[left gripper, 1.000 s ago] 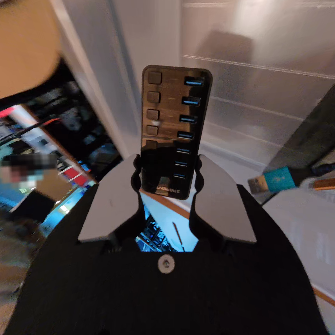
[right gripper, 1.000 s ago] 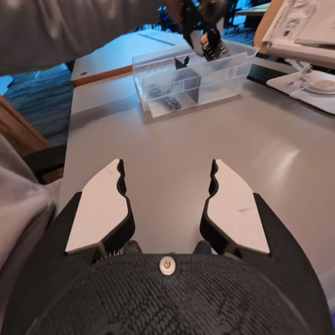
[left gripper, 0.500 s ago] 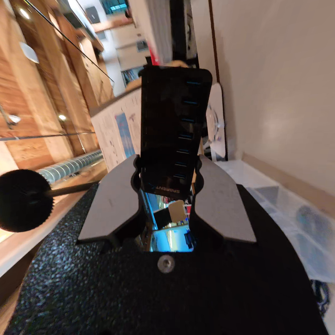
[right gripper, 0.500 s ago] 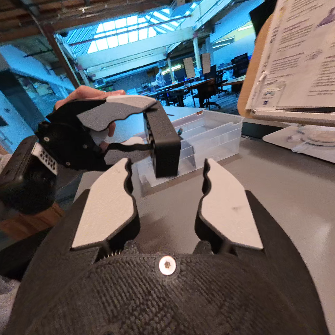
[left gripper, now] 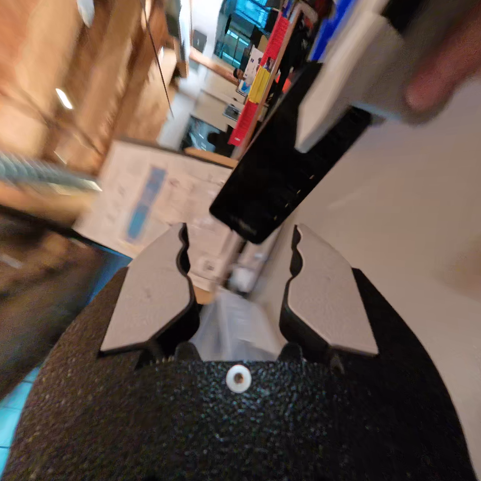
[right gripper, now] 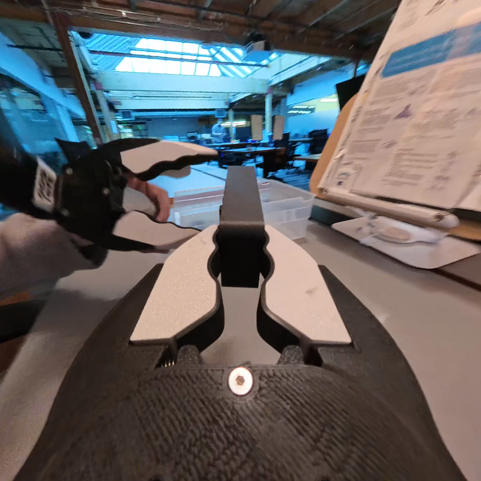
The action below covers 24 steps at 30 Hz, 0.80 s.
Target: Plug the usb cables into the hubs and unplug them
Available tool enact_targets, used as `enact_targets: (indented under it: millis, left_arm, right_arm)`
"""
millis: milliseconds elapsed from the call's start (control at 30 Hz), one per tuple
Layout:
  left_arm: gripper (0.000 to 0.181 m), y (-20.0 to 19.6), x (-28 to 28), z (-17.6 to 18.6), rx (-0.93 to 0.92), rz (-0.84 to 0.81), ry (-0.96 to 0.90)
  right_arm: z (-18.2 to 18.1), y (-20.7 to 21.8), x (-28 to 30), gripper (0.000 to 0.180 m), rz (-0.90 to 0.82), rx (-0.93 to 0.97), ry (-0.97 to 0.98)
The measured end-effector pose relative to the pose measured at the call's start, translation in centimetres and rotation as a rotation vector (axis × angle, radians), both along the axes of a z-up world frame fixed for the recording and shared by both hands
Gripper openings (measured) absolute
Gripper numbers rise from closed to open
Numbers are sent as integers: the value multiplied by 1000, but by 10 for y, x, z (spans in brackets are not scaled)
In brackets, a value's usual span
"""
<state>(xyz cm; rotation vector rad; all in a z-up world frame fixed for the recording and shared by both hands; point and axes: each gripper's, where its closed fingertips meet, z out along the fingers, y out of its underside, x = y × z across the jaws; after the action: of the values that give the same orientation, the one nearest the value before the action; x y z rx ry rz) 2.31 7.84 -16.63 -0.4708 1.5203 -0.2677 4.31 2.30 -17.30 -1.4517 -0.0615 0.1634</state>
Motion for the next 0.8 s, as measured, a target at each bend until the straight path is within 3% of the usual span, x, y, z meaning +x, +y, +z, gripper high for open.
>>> enact_targets:
  millis: [67, 133, 200, 300, 400, 467, 567, 733, 800]
  left_arm:
    - [83, -1, -4, -5, -528, -50, 23]
    - [92, -17, -5, -8, -1179, -188, 58]
    - [101, -30, 0, -12, -1707, -316, 123]
    - [101, -35, 8, -13, -2127, -465, 148]
    - [89, -34, 10, -4, -2306, -597, 122]
    - [61, -27, 13, -10, -2339, -552, 94]
    - [59, -26, 13, -16, -2370, -554, 150]
    - [58, -25, 8, -12, -2098, -526, 197]
    - [58, -22, 5, -2, -1895, -539, 214]
  right_arm:
    - [5, -5, 6, 27, -83, 28, -95]
    - [8, -7, 4, 27, -135, 53, -201]
    - [9, -5, -5, 27, -161, 63, -285]
    - [3, 1, -17, 27, -164, 21, -393]
    - [-7, 6, -19, 27, -172, -32, -445]
    - [-9, 6, -20, 27, -173, -32, -455]
    - [-15, 8, -19, 27, -150, -50, -458]
    - [-29, 8, -27, 39, 17, -76, -314]
    - [-31, 6, -28, 57, 98, -90, -196]
